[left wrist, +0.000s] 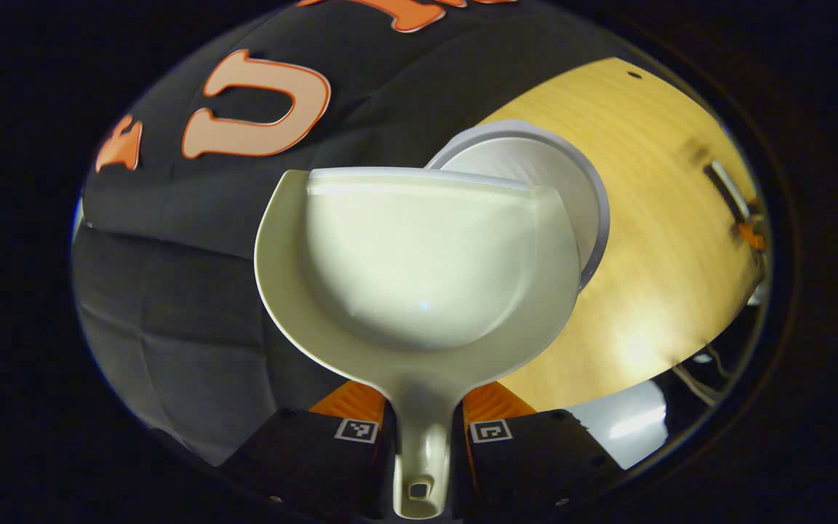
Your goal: Pick up the small broom and dustpan from the desktop, sweep the trash into the dustpan with the broom, and then empty the trash into the garbage bin.
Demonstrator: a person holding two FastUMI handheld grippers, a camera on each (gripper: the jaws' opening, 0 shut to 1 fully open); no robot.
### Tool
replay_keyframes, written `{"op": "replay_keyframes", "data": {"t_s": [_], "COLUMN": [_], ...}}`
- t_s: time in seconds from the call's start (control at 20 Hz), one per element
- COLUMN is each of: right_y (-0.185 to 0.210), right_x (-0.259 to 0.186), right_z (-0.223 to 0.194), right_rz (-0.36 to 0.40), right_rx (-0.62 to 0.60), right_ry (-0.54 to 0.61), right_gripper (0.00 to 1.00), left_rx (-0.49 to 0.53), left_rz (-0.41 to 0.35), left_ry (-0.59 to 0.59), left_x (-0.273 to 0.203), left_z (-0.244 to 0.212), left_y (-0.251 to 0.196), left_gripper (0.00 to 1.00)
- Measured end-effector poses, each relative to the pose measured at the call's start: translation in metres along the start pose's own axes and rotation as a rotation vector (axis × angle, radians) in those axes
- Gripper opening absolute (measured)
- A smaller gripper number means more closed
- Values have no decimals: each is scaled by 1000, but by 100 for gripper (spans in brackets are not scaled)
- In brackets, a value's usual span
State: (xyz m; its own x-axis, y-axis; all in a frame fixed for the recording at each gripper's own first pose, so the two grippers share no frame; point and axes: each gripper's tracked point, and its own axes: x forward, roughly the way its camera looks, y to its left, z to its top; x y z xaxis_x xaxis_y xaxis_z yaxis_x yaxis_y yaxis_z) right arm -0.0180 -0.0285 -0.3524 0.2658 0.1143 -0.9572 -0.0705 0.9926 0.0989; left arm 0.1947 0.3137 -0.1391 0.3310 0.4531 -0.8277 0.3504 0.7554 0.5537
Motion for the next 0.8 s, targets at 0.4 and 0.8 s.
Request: {"op": "replay_keyframes", "data": {"t_s": [0.4,0.8], "right_y": [-3,-6], "right_x": [-2,-3], "right_z": [7,4], "right_rz": [-13,-28], "right_rx": [4,-17], "right_ry": [-21,-19], "right_gripper": [95,95], "left_rx": [-493,-415], "left_rz": [-630,-752], "left_ry": [-206,-282], "left_x": [-27,-54], "left_z": [70,100], "left_y": [-129,-236], "left_gripper": [32,31]}}
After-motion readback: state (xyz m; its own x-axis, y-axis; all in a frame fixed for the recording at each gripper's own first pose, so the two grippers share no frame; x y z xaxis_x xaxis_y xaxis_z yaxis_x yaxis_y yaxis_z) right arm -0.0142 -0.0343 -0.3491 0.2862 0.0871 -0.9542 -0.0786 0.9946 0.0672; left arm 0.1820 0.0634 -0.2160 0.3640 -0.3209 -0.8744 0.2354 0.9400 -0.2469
